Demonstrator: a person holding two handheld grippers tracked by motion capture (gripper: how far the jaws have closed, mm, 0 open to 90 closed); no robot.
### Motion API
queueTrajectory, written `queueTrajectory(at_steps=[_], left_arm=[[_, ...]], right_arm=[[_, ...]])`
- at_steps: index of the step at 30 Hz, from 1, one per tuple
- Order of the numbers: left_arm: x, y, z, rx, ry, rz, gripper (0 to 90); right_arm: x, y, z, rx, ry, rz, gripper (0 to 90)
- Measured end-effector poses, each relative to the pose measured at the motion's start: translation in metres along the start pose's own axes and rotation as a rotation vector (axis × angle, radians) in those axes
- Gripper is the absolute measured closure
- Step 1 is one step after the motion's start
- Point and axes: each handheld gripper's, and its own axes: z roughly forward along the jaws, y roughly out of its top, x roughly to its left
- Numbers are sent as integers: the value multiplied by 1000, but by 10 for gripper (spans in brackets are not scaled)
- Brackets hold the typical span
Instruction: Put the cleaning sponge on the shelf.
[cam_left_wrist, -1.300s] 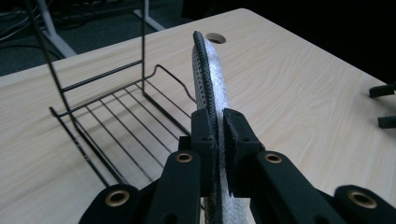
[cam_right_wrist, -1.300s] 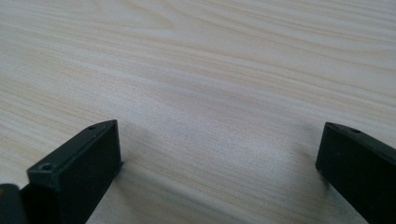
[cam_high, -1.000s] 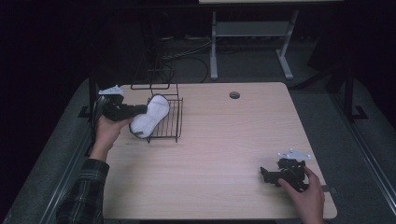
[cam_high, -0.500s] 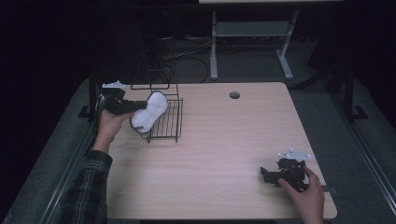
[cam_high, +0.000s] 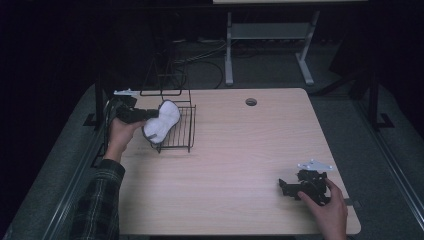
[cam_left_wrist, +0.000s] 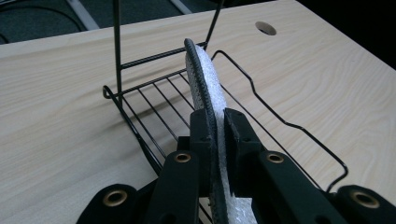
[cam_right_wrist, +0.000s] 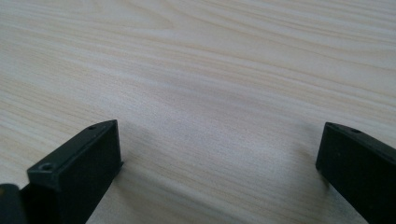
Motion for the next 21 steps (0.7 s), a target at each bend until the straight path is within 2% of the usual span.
queueTrajectory(at_steps=[11, 21], left_arm=[[4, -2, 3, 4, 61, -5, 790], [3, -4, 8, 28, 85, 13, 755]], right_arm=[[0, 0, 0, 0, 0, 0, 0], [0, 0, 0, 0, 0, 0, 0]])
